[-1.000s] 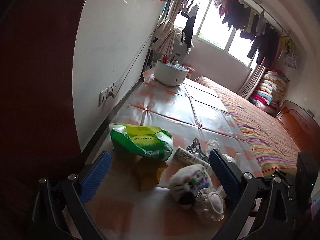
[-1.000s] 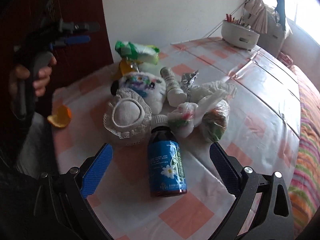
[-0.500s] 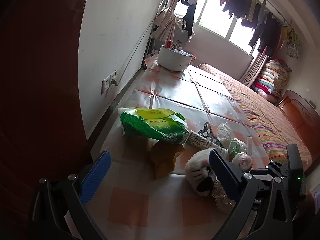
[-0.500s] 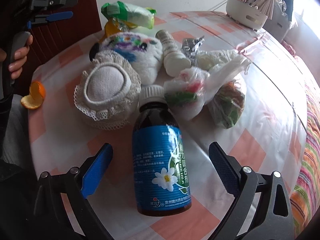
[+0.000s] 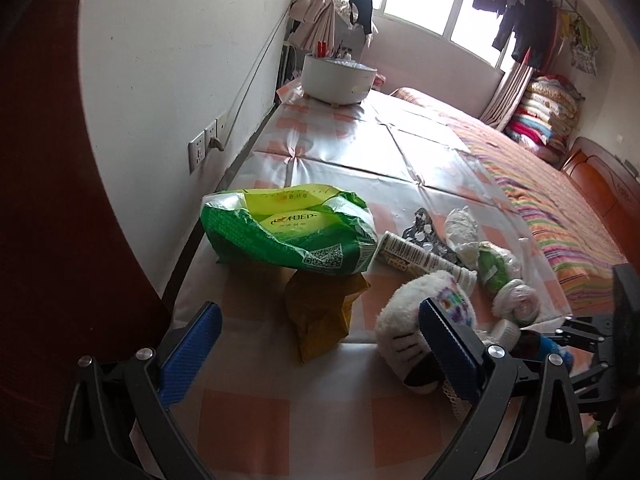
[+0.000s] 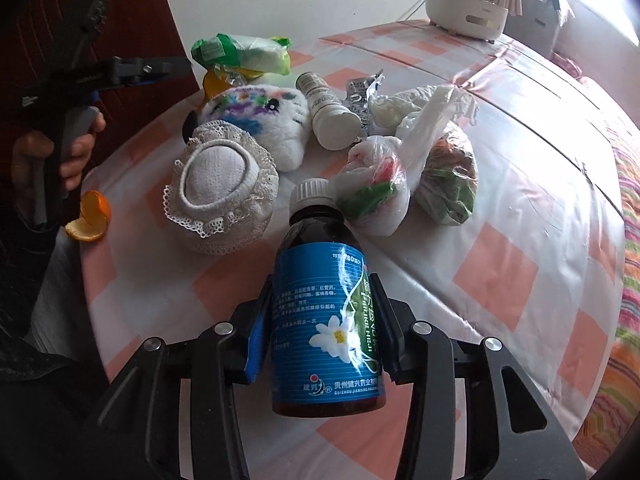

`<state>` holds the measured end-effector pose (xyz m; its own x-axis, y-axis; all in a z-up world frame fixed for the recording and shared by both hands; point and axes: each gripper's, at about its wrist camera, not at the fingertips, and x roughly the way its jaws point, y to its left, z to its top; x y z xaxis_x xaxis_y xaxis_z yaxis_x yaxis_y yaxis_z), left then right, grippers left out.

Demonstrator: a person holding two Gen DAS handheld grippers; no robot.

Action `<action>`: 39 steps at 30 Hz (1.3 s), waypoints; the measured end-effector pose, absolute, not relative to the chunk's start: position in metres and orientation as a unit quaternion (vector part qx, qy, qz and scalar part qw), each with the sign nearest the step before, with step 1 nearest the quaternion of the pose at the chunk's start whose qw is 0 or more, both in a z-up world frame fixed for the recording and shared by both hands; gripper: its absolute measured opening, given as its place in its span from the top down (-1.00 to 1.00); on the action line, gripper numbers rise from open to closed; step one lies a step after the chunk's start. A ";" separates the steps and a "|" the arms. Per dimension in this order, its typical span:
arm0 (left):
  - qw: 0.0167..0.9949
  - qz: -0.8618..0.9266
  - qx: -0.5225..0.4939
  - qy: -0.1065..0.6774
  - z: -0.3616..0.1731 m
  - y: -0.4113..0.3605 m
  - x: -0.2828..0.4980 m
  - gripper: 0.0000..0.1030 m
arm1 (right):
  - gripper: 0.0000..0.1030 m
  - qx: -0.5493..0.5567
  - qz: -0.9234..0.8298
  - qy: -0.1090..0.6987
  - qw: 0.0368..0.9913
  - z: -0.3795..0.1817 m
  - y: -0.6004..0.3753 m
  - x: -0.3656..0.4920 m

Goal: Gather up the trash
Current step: 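Grasp the blue bottle with the right tool while the left tool grasps the brown paper, then carry the blue bottle and brown paper to the cream bin and release both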

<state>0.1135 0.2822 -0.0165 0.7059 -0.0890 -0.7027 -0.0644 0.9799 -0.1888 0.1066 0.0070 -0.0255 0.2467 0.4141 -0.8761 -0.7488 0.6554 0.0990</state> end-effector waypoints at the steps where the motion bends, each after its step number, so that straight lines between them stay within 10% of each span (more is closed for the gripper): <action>1: 0.916 -0.006 -0.096 0.390 -0.019 0.281 0.119 -0.86 | 0.18 -0.168 0.378 0.481 0.773 -0.023 0.005 0.105; 16: 0.906 -0.016 -0.065 0.419 -0.037 0.267 0.144 -0.84 | 0.19 -0.090 0.396 0.422 0.810 0.021 -0.024 0.075; 26: 0.900 -0.017 -0.088 0.426 -0.037 0.261 0.147 0.25 | 0.19 -0.047 0.380 0.404 0.831 0.032 -0.044 0.075; 39: 0.916 -0.047 -0.065 0.392 -0.017 0.229 0.127 0.35 | 0.19 0.009 0.348 0.378 0.858 0.045 -0.078 0.079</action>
<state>0.1274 0.2291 -0.0169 0.6877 -0.1383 -0.7127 0.0356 0.9869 -0.1572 0.0793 -0.0780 0.0455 0.4718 0.6037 -0.6426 -0.5904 0.7577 0.2782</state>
